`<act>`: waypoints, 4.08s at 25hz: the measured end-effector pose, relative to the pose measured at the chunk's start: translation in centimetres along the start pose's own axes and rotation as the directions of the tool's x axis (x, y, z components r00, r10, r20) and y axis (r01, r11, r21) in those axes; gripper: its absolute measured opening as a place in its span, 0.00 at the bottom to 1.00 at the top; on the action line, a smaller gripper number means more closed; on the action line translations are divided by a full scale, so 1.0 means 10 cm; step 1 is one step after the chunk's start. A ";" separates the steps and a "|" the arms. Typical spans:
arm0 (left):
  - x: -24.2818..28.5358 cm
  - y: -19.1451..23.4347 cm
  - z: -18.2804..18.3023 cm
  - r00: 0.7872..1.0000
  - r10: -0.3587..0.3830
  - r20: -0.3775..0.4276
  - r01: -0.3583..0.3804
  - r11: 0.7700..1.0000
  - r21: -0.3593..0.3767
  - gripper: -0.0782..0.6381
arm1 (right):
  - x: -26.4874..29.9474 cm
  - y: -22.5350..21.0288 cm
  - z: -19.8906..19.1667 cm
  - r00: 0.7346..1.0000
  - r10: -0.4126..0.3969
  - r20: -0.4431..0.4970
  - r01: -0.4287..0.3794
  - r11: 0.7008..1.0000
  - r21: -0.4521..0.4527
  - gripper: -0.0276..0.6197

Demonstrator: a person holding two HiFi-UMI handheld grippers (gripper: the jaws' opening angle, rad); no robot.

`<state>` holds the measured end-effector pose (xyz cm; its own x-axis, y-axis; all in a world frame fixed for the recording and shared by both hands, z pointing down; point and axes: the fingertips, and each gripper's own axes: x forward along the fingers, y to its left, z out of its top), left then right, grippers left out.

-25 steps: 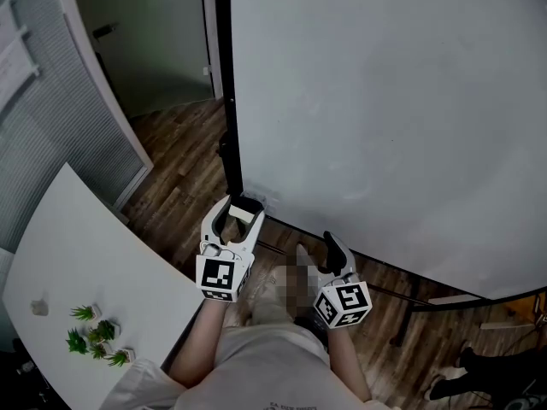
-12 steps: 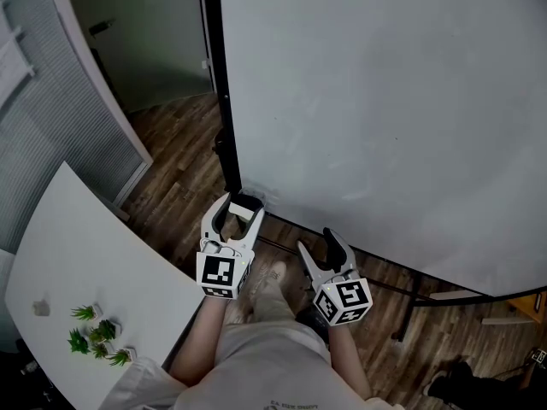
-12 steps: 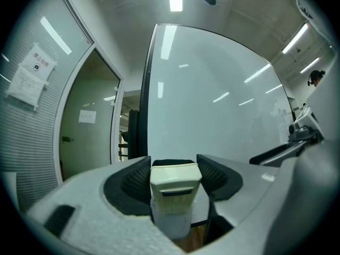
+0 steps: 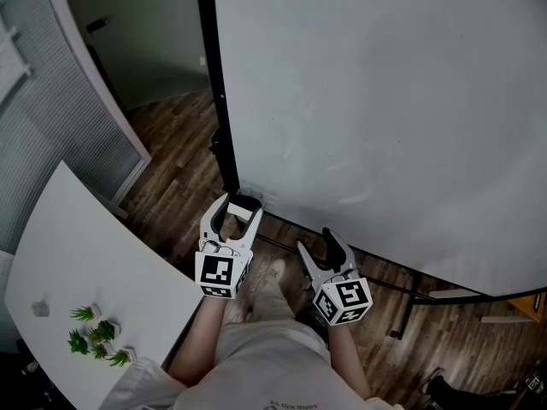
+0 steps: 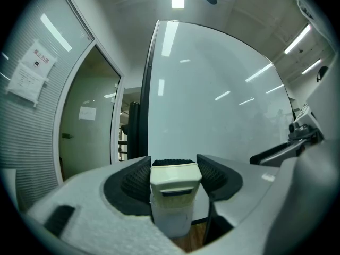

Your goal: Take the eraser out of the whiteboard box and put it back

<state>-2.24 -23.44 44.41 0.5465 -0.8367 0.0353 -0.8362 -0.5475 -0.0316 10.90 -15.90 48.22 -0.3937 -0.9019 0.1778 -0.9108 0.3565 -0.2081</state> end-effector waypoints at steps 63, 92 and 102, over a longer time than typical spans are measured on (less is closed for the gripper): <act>0.26 0.04 -0.46 0.997 0.015 -0.078 -0.016 1.000 -0.021 0.49 | 0.18 -0.10 -0.16 0.999 0.012 -0.039 -0.010 0.999 0.034 0.47; -0.19 -0.14 -0.14 0.999 -0.032 -0.039 0.033 0.999 0.023 0.42 | -0.01 0.23 0.19 0.995 0.064 0.079 -0.068 0.997 0.042 0.46; -0.46 -0.09 0.03 1.000 -0.001 0.009 0.001 1.000 0.020 0.22 | -0.11 0.35 0.26 0.993 0.053 0.106 -0.055 0.998 0.016 0.33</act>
<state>-3.97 -19.12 43.99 0.5479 -0.8361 0.0267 -0.8345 -0.5485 -0.0520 8.48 -14.30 44.77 -0.4261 -0.9024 0.0640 -0.8857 0.4017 -0.2328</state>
